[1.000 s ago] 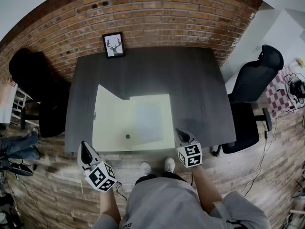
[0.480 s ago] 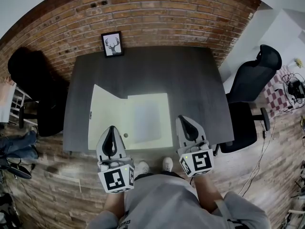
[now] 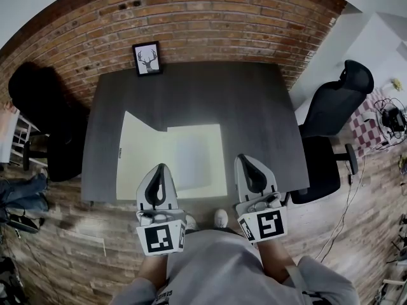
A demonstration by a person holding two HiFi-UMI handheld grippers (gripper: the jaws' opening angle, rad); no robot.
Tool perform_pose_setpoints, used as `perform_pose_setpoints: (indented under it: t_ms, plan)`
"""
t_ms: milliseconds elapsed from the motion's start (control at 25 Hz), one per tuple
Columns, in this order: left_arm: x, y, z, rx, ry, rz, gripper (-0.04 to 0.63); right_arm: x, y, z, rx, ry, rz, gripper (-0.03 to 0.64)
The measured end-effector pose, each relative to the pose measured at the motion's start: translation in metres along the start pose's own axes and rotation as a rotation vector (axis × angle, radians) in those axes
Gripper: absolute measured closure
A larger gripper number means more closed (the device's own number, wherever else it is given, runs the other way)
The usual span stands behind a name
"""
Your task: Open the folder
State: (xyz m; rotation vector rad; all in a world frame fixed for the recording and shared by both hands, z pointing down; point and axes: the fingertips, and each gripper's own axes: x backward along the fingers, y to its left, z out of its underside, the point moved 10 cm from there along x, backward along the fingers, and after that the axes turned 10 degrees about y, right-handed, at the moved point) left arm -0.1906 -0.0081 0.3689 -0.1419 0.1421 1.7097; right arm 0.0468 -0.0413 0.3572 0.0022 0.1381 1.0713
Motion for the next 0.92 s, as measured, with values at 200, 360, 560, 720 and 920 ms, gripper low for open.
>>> perform_pose_setpoints:
  t_ms: [200, 360, 560, 720, 920]
  plan:
    - [-0.0007, 0.0006, -0.0010, 0.004, 0.005, -0.011, 0.594, -0.0027, -0.0040, 0.0031, -0.011, 0.016, 0.009, 0.618]
    - [-0.0020, 0.0005, -0.0011, 0.003, 0.007, -0.012, 0.594, -0.0049, -0.0037, 0.0041, -0.012, 0.020, 0.008, 0.618]
    - [-0.0045, 0.0035, -0.0005, 0.004, 0.009, -0.012, 0.594, -0.0087, -0.0014, 0.0050, -0.008, 0.022, 0.006, 0.618]
    - [-0.0061, 0.0033, -0.0009, 0.002, 0.008, -0.010, 0.594, -0.0094, -0.0022, 0.0048, -0.006, 0.022, 0.007, 0.618]
    - [-0.0065, 0.0040, -0.0020, 0.005, 0.006, -0.010, 0.594, -0.0100, -0.0015, 0.0039, -0.003, 0.022, 0.008, 0.618]
